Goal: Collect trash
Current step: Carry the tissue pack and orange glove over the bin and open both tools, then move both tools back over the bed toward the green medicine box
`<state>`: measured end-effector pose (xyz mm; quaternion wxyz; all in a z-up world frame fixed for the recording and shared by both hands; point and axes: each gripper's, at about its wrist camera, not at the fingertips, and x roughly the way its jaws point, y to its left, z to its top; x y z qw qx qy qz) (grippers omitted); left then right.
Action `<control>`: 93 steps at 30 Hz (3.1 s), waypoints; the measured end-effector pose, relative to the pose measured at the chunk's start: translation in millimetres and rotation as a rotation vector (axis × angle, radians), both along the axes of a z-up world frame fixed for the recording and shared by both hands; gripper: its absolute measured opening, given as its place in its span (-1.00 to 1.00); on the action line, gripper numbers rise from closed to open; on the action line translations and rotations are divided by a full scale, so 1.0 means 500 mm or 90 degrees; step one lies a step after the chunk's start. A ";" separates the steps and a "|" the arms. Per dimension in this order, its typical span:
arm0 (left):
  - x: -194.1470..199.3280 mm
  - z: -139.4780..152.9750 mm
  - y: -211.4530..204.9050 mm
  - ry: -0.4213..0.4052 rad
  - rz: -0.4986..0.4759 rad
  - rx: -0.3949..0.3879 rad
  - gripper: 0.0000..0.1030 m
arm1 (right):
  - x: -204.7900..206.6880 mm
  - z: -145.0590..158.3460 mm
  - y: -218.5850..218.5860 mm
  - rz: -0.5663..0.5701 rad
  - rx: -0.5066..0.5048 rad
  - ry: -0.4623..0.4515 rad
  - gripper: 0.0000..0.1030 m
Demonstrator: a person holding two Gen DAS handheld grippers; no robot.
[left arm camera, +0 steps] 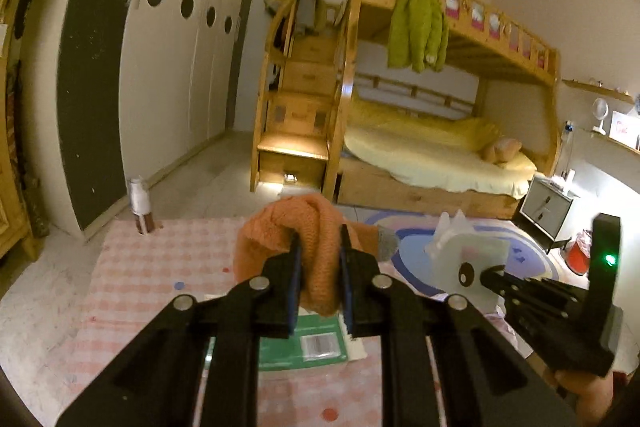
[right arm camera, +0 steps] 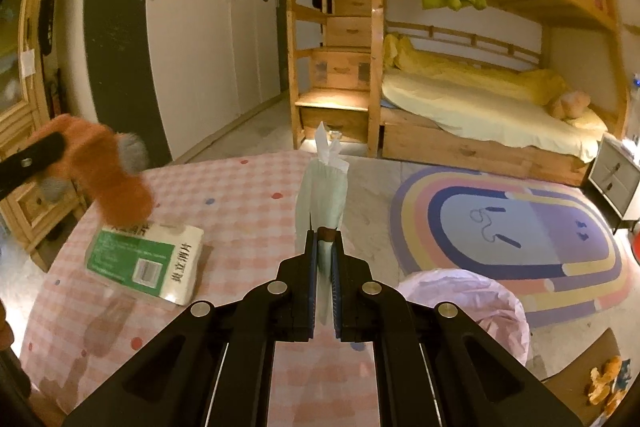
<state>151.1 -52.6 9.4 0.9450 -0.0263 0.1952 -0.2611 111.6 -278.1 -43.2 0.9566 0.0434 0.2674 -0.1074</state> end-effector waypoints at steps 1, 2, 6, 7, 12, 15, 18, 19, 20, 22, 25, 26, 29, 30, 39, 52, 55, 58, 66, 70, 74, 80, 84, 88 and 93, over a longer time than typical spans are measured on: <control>-0.005 0.001 0.010 -0.004 0.002 -0.002 -0.73 | 0.002 0.001 0.005 0.003 0.002 -0.001 -0.88; -0.010 0.001 0.021 -0.008 0.004 -0.004 -0.73 | 0.003 0.002 0.009 0.006 0.004 -0.003 -0.88; -0.028 -0.004 0.064 -0.003 -0.006 -0.015 -0.73 | 0.009 0.006 0.031 0.020 0.007 -0.007 -0.88; -0.031 -0.005 0.070 -0.003 -0.013 -0.014 -0.73 | 0.011 0.006 0.036 0.025 0.005 -0.006 -0.88; -0.055 -0.012 0.074 -0.006 -0.048 0.005 -0.73 | 0.016 0.009 0.062 0.044 -0.011 -0.007 -0.88; -0.066 -0.018 0.055 -0.007 -0.068 0.022 -0.73 | 0.014 0.011 0.061 0.043 -0.013 -0.006 -0.88; -0.076 -0.021 0.035 -0.010 -0.091 0.032 -0.73 | 0.009 0.012 0.052 0.036 -0.016 -0.008 -0.88; -0.079 -0.021 0.025 -0.013 -0.101 0.033 -0.73 | 0.005 0.013 0.045 0.031 -0.015 -0.011 -0.88; -0.083 -0.021 0.016 -0.015 -0.111 0.033 -0.73 | 0.000 0.014 0.037 0.024 -0.014 -0.014 -0.88; -0.092 -0.021 -0.011 -0.019 -0.136 0.031 -0.73 | -0.009 0.014 0.021 0.014 -0.012 -0.016 -0.88; -0.107 -0.018 -0.061 -0.031 -0.177 0.036 -0.73 | -0.027 0.014 -0.014 -0.010 -0.009 -0.020 -0.88; -0.110 -0.019 -0.079 -0.035 -0.188 0.041 -0.73 | -0.036 0.014 -0.031 -0.022 -0.008 -0.022 -0.88; -0.119 -0.026 -0.142 -0.033 -0.228 0.053 -0.73 | -0.056 0.011 -0.074 -0.052 -0.001 -0.022 -0.87; -0.120 -0.029 -0.157 -0.031 -0.234 0.057 -0.73 | -0.064 0.007 -0.095 -0.069 0.004 -0.020 -0.87; -0.091 -0.080 -0.343 0.039 -0.290 0.101 -0.72 | -0.110 -0.026 -0.229 -0.201 0.033 0.028 -0.87; -0.015 -0.168 -0.552 0.165 -0.351 0.093 -0.69 | -0.105 -0.085 -0.314 -0.256 0.091 0.107 -0.87; -0.008 -0.184 -0.579 0.183 -0.352 0.100 -0.68 | -0.099 -0.095 -0.325 -0.260 0.099 0.119 -0.86; -0.001 -0.195 -0.594 0.201 -0.345 0.105 -0.45 | -0.099 -0.103 -0.334 -0.263 0.114 0.124 -0.79; 0.018 -0.182 -0.572 0.202 -0.300 0.098 0.17 | -0.117 -0.094 -0.348 -0.291 0.127 0.102 -0.22; 0.026 -0.170 -0.535 0.196 -0.266 0.092 0.17 | -0.119 -0.084 -0.333 -0.281 0.115 0.092 -0.22; 0.025 -0.148 -0.491 0.184 -0.233 0.085 0.17 | -0.121 -0.068 -0.312 -0.276 0.104 0.071 -0.22; 0.008 -0.112 -0.409 0.156 -0.196 0.074 0.17 | -0.113 -0.047 -0.276 -0.258 0.095 0.048 -0.22; -0.005 -0.093 -0.349 0.136 -0.170 0.079 0.17 | -0.090 -0.040 -0.232 -0.218 0.089 0.048 -0.22; -0.010 -0.082 -0.280 0.117 -0.129 0.099 0.23 | -0.055 -0.034 -0.174 -0.165 0.076 0.055 -0.22; -0.004 -0.078 -0.166 0.108 -0.047 0.119 0.26 | -0.009 -0.032 -0.083 -0.081 0.066 0.059 -0.22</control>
